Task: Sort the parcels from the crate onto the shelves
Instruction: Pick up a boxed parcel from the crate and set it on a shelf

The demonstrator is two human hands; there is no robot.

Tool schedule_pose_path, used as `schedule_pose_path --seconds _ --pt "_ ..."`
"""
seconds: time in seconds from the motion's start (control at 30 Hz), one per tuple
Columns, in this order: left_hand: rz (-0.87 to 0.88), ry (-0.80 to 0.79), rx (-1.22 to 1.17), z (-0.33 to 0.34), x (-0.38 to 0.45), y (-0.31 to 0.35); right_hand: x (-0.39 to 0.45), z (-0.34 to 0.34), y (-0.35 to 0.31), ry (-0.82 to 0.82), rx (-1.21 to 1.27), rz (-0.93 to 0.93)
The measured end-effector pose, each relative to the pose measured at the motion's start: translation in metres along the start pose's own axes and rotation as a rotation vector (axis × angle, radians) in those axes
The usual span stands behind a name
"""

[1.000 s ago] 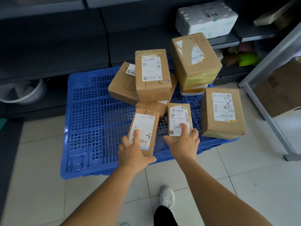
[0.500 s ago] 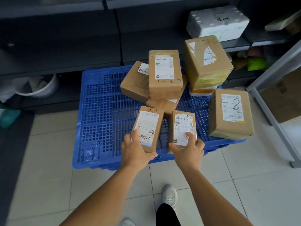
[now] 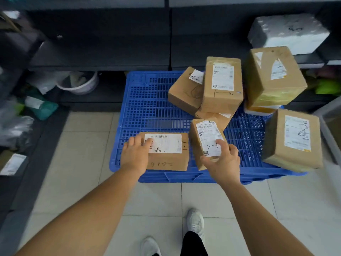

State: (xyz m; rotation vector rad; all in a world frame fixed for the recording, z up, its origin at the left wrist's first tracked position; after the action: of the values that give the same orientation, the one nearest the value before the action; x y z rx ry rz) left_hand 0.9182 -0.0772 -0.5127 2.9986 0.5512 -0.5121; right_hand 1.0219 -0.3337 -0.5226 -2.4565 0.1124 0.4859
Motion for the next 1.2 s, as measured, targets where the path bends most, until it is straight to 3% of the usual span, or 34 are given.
schedule_pose_path --seconds 0.07,0.17,0.33,0.53,0.63,0.83,1.07,1.2 --pt "-0.115 0.044 -0.095 -0.006 -0.001 -0.009 0.009 0.002 -0.011 -0.035 -0.023 -0.053" --pt "-0.313 0.079 -0.451 0.001 -0.007 -0.011 0.021 0.006 -0.022 -0.098 -0.041 -0.103" --pt "-0.332 0.132 -0.780 0.018 -0.002 0.006 0.033 0.010 -0.032 -0.181 -0.098 -0.153" --pt "-0.424 0.153 -0.812 0.034 -0.008 -0.002 0.011 0.037 -0.037 -0.365 -0.132 -0.239" --pt "-0.555 0.250 -0.929 0.037 -0.024 -0.017 0.000 0.053 -0.044 -0.356 -0.150 -0.271" --pt "-0.631 0.213 -0.914 0.053 -0.060 -0.004 -0.019 0.085 -0.062 -0.389 -0.176 -0.315" --pt "-0.828 0.459 -1.033 0.075 -0.089 -0.016 -0.030 0.100 -0.064 -0.457 -0.237 -0.340" --pt "-0.896 0.435 -0.951 0.079 -0.102 -0.034 -0.041 0.110 -0.073 -0.481 -0.247 -0.399"
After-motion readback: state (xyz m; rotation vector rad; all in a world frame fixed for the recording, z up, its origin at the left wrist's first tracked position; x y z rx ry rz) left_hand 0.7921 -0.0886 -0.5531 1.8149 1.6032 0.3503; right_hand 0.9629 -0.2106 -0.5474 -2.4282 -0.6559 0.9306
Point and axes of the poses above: each hand's wrist, its own x-axis towards the middle knuckle, its own z-axis out of the palm, y = z × x, the point moved 9 cm from there along x, towards the middle knuckle, and after that the axes turned 7 degrees about z, right-handed, at the moved point
